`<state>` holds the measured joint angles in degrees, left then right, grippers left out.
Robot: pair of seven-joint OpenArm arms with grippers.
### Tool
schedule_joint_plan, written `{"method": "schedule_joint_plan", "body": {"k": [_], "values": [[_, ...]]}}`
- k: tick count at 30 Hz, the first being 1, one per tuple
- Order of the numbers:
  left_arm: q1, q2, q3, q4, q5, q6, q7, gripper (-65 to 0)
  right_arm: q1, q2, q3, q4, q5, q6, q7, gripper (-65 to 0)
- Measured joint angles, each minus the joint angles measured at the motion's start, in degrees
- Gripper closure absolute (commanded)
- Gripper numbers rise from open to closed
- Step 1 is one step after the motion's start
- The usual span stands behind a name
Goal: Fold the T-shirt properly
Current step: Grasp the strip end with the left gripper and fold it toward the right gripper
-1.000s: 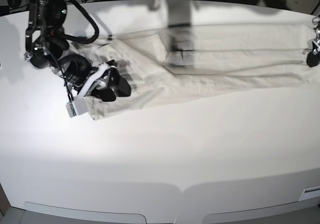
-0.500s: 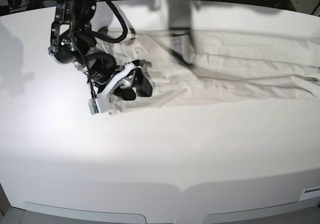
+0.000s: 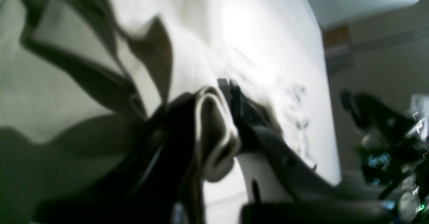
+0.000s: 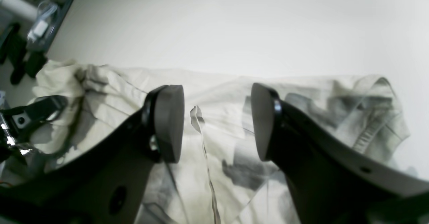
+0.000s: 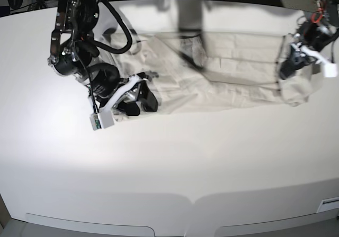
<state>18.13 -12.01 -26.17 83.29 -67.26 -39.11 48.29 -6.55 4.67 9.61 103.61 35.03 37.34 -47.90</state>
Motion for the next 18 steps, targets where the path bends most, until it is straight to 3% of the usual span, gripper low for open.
{"method": "schedule_joint_plan", "body": {"k": [5, 9, 18], "values": [[-1.1, 5.2, 9.5, 4.1, 10.7, 0.0, -6.3, 0.0, 0.0, 1.6, 0.0, 0.0, -0.2, 0.0, -0.1, -32.1], [-4.2, 7.0, 15.3, 4.1, 20.8, 4.3, -7.4, 0.0, 0.0, 2.7, 0.0, 0.0, -0.1, 0.0, -0.5, -32.1], [-8.2, 7.0, 25.0, 4.1, 25.7, 6.4, -9.2, -1.0, 0.0, 3.1, 0.0, 0.0, 0.0, 0.0, -1.2, -32.1]]}}
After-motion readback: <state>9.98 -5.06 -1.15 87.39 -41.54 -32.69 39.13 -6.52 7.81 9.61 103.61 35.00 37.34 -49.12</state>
